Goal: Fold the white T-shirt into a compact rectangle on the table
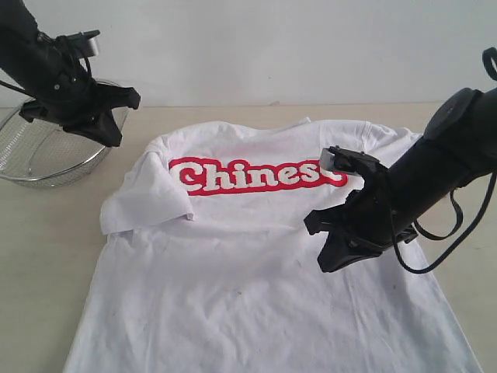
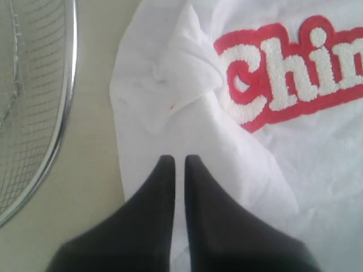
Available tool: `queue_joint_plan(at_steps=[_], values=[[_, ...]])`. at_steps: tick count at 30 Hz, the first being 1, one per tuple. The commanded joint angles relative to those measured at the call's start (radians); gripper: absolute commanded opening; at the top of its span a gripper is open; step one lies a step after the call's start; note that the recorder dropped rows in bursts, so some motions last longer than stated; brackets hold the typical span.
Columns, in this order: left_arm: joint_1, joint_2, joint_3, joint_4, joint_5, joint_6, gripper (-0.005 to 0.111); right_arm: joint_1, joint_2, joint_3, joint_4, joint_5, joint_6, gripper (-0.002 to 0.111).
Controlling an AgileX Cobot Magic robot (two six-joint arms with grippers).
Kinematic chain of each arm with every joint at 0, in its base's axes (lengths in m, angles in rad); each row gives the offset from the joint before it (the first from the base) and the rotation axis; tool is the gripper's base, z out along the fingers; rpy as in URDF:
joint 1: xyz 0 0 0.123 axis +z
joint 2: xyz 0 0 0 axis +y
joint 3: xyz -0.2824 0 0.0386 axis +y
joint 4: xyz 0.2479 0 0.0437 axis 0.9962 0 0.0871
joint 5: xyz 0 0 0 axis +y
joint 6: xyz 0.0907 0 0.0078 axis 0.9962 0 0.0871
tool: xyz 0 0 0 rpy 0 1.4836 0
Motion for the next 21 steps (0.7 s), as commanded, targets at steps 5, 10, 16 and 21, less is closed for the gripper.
queue_joint_plan(at_steps=[5,10,16,21], values=[[0.002,-0.009,-0.050,-0.004,0.088,0.012,0.005,0.001,-0.007,-0.001,0.018,-0.001,-0.035,0.001],[0.002,-0.018,-0.050,-0.007,0.131,0.013,0.005,0.001,-0.007,-0.064,0.162,0.000,-0.121,0.001],[0.002,-0.066,-0.025,-0.017,0.131,0.023,0.005,0.046,0.049,-0.271,0.158,0.014,-0.045,0.000],[0.002,-0.122,0.031,-0.017,0.107,0.029,0.005,0.140,0.203,-0.504,0.118,0.060,0.039,0.000]])
